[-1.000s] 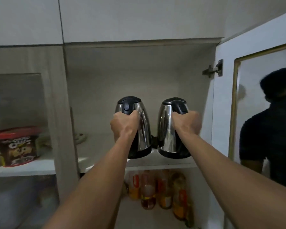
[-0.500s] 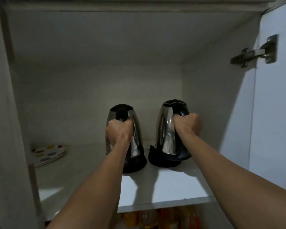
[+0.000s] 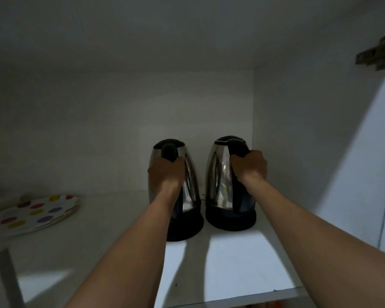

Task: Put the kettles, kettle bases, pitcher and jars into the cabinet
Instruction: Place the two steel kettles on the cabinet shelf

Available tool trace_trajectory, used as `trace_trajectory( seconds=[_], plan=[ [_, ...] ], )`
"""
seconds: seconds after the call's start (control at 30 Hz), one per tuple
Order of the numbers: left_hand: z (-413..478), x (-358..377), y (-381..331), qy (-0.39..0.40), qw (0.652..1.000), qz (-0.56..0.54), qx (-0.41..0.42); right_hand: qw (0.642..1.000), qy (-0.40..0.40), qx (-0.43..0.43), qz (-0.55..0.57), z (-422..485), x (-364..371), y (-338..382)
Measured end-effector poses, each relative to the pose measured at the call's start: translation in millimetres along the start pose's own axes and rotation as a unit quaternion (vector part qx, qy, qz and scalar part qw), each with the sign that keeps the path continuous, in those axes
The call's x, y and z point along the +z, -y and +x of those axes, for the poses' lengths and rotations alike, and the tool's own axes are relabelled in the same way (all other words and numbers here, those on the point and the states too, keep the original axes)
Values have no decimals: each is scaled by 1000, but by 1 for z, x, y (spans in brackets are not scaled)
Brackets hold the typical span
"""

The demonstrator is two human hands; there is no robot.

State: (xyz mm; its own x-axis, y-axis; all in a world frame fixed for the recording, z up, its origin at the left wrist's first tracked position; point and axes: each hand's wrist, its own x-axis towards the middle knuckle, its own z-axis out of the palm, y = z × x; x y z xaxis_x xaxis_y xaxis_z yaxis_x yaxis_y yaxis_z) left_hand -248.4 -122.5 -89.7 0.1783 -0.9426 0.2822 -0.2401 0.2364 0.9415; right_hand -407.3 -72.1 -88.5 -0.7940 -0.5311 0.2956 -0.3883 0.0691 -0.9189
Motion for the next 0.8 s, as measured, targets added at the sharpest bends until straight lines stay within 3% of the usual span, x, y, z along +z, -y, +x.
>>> trace_trajectory(
  seconds=[0.53, 0.8],
  plan=[
    [-42, -11, 7, -35, 999, 29, 13, 1000, 14, -23, 3, -27, -18, -18],
    [-64, -2, 55, -84, 994, 76, -13, 998, 17, 43, -36, -60, -9, -76]
  ],
)
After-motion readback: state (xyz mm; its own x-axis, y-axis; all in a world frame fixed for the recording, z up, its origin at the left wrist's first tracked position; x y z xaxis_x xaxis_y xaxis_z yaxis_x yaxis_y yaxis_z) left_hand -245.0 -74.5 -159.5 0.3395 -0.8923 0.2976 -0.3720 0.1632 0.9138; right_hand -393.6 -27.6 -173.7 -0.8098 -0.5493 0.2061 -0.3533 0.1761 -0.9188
